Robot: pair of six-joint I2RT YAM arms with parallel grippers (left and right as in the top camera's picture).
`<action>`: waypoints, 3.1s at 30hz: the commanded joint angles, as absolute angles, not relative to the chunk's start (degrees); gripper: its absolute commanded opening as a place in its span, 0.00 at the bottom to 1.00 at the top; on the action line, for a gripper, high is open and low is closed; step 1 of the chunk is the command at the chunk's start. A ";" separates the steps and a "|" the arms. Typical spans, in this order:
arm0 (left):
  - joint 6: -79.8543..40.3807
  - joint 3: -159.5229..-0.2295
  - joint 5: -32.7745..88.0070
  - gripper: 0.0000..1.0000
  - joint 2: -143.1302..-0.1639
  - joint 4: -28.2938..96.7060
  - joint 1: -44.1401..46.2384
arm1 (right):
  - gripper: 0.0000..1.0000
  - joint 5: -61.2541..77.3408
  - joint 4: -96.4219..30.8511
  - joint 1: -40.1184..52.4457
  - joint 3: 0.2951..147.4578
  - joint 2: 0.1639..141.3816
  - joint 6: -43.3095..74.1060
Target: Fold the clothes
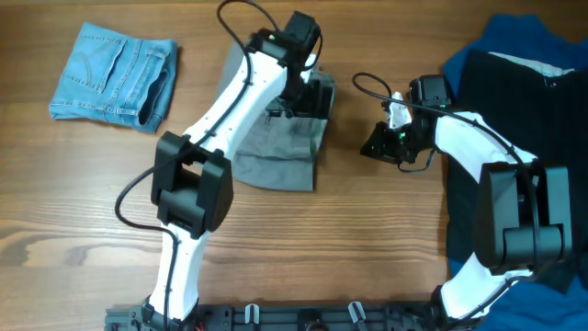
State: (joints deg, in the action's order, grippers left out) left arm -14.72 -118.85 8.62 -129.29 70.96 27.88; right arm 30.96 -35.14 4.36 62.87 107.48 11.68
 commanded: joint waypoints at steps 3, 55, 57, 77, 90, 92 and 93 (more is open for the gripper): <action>-13.50 -128.33 -0.80 1.00 -118.58 78.78 20.34 | 0.21 38.35 -35.07 4.67 63.96 106.61 5.23; -35.79 -63.53 25.80 0.04 -112.27 23.77 -6.37 | 0.15 21.12 -18.74 20.40 65.23 91.92 22.52; -27.46 -65.89 34.68 0.04 -112.16 25.61 -7.92 | 0.15 21.41 -16.03 20.60 65.23 95.00 22.63; -32.05 -66.54 33.58 1.00 -114.83 25.76 -2.33 | 0.04 30.57 15.68 22.35 65.23 123.04 37.67; -38.44 -66.54 28.67 0.46 -126.26 -1.61 6.66 | 0.04 33.10 10.66 22.35 65.25 123.22 39.18; -37.67 -66.54 27.38 0.28 -126.26 -2.50 6.81 | 0.04 33.19 9.69 22.35 65.25 123.22 39.16; -35.20 -66.54 28.29 0.22 -126.26 -2.81 6.81 | 0.04 34.28 9.56 22.33 65.25 123.22 38.98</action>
